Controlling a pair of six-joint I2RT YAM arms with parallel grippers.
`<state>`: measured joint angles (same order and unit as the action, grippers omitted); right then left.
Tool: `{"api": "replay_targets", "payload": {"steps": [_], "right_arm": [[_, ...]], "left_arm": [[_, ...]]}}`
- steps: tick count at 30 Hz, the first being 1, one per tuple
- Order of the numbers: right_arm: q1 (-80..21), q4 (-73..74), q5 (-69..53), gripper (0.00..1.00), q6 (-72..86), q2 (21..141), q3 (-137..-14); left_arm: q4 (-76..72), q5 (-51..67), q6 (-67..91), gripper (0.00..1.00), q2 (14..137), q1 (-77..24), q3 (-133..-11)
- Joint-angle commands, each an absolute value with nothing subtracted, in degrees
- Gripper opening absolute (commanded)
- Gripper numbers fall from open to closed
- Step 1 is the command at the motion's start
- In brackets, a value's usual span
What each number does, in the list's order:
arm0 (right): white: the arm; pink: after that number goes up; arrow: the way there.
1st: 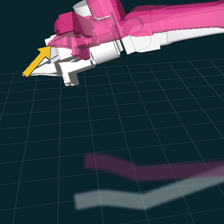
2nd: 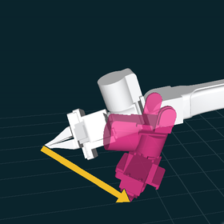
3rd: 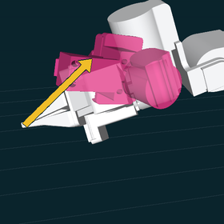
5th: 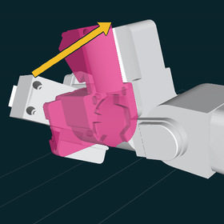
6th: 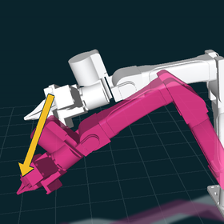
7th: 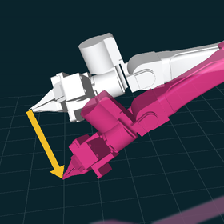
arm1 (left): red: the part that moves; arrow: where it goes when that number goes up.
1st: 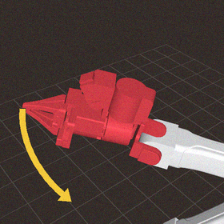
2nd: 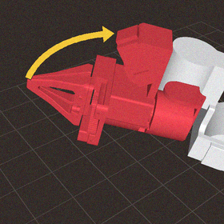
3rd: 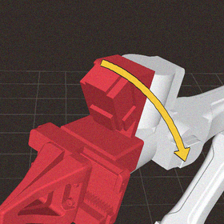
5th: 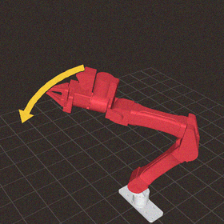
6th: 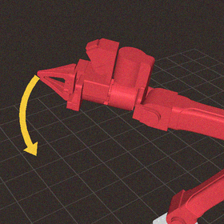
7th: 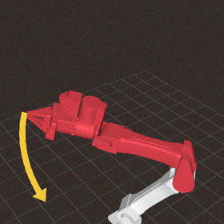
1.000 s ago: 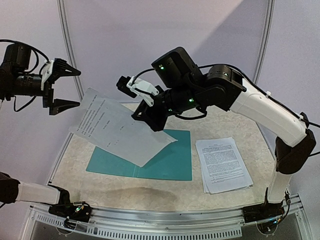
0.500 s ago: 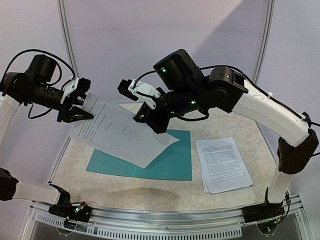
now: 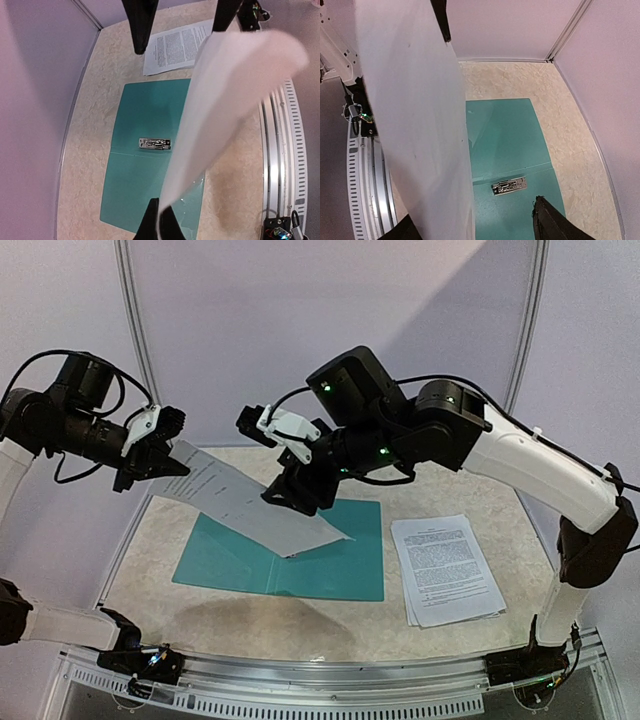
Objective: Put the files into the folder
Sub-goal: Pass from the right arm to the left, then pass from the left arm to the right
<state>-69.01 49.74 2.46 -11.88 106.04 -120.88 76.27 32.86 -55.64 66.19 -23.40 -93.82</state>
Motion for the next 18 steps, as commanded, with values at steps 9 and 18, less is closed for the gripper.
{"api": "replay_targets", "payload": {"steps": [9,18], "right_arm": [[-66.9,47.6,1.4,0.41,-12.4,112.7,-125.1],[-62.5,46.0,-3.7,0.0,-3.4,114.7,-123.8]], "left_arm": [[93.9,25.7,-56.2,0.0,67.0,-28.1,-95.3],[87.3,17.7,-48.0,0.85,67.7,-28.8,-93.8]]}}
